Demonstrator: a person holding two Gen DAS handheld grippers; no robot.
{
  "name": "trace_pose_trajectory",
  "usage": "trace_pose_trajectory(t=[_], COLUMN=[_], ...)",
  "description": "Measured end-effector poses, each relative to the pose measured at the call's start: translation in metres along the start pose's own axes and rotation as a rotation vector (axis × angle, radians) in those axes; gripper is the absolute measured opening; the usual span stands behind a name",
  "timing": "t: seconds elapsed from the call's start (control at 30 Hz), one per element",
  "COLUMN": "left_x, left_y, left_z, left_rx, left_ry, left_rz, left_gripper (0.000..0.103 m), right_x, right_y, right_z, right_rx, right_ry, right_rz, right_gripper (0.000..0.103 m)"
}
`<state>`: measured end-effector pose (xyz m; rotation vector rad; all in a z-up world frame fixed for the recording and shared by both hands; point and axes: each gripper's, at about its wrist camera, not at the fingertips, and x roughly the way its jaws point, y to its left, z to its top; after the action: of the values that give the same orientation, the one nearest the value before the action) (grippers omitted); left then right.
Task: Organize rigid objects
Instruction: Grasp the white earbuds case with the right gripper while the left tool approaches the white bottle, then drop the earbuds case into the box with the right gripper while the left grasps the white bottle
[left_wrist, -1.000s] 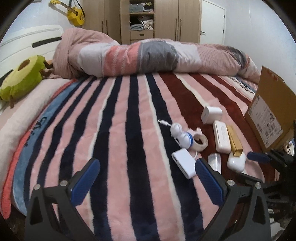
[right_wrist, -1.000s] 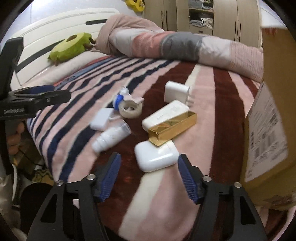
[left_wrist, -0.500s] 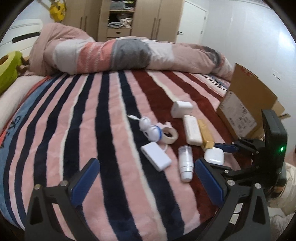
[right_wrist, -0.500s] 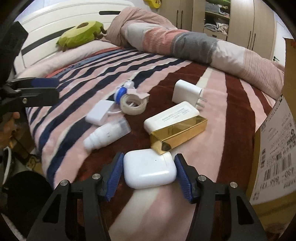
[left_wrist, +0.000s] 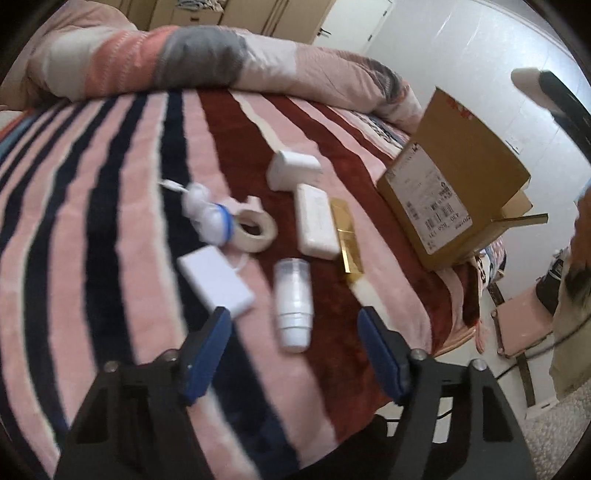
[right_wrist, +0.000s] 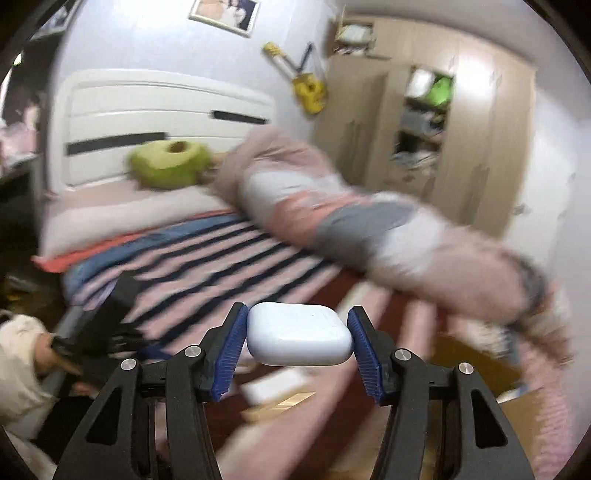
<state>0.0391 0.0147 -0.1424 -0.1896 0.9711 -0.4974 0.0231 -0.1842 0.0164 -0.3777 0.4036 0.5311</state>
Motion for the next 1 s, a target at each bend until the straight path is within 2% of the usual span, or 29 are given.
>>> trace_pose_trajectory(t=[0.03,0.1,0.23,0.33,0.43,0.5,0.67,0.73,0.87,0.9,1.0], left_x=[0.005,0.017,0.032,0.041,0.043,0.042,0.030,0.016,-0.031,-0.043,-0.085], left_y=[-0.003,-0.011,-0.015,-0.015,-0.016,-0.015,-0.016,-0.018,-0.016,-0.015,-0.014], left_z=[0.001,0.004,0.006,0.008,0.010,0.011,0.013,0.016,0.025,0.028,0.041], left_rx=[0.006,0.011,0.016,0.015,0.029,0.028,0.035,0.045,0.056,0.059,0.077], left_ry=[0.008,0.039,0.072,0.076,0.079,0.076,0.070,0.048,-0.020,-0.033,-0.075], left_rz=[-0.003,-0.001,0.052,0.072,0.109,0.111,0.086,0.093,0.109,0.121,0.170], left_gripper=[0.057,0.043,0.035,0.034,0.022,0.022,0.022,0.022,0.022,0.022,0.022], right_x=[-0.003,-0.003,0.006,0.015,0.025,0.020,0.010,0.005,-0.004,-0.005,0.004], right_y=[-0.008,-0.033,-0.068,-0.085,-0.093,-0.095,-0.087,-0.079,-0.047,-0.032,0.006], right_z=[0.000,-0.003,-0.019,-0.037,-0.050,-0.060,-0.056,-0.047,-0.029,-0.024,-0.018], right_rx=[-0.007,0.006,0.056,0.114,0.145,0.159,0.164,0.171,0.145,0.122,0.072], right_ry=[0.007,0.057,0.180,0.243,0.294,0.307,0.252,0.208,0.091,0.067,0.057], right_rz=[-0.048,-0.140,-0.231,-0.234,-0.224,-0.217,-0.183,-0.152,0.002,0.073,0.201], right_gripper=[0.052,0.052,0.052,0.053,0.053,0.053,0.054,0.059,0.060,0.060,0.061])
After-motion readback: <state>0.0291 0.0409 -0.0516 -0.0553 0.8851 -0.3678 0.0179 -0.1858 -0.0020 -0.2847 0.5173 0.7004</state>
